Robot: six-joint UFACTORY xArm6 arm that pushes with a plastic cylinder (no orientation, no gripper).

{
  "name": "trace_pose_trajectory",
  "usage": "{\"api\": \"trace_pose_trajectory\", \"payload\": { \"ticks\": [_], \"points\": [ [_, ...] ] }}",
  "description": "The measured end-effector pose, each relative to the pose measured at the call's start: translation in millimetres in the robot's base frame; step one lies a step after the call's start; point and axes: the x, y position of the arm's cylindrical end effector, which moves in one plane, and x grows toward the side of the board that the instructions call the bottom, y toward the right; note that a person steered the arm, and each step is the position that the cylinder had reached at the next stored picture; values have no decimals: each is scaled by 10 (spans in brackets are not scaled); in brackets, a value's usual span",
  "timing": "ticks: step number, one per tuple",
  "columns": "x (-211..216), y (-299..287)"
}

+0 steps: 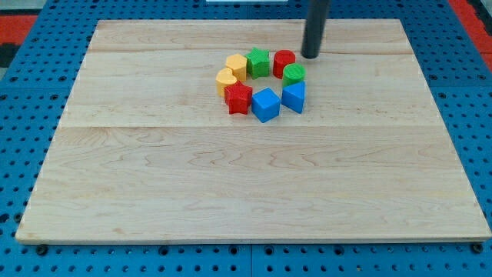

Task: Move the arm towards the green circle

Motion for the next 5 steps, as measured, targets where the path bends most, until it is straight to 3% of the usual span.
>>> {"api": "trace_pose_trajectory", "payload": {
  "ticks": [1,3,5],
  "points": [
    [156,-102],
    [208,431],
    [294,-40]
  ]
}}
